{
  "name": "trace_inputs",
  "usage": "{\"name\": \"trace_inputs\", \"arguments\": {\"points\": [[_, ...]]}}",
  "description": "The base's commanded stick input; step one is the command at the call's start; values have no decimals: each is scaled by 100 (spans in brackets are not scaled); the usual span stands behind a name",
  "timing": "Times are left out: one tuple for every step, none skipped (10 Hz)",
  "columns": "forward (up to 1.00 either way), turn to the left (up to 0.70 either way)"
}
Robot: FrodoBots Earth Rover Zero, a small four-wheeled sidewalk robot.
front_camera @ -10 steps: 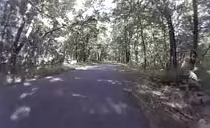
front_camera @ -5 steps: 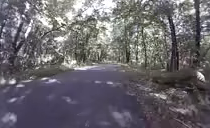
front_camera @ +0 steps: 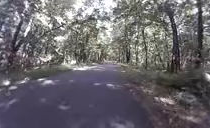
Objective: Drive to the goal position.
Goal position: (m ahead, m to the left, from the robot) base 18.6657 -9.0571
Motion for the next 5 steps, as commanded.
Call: {"name": "trace_inputs", "arguments": {"points": [[45,0],[45,0],[45,0],[45,0],[45,0]]}}
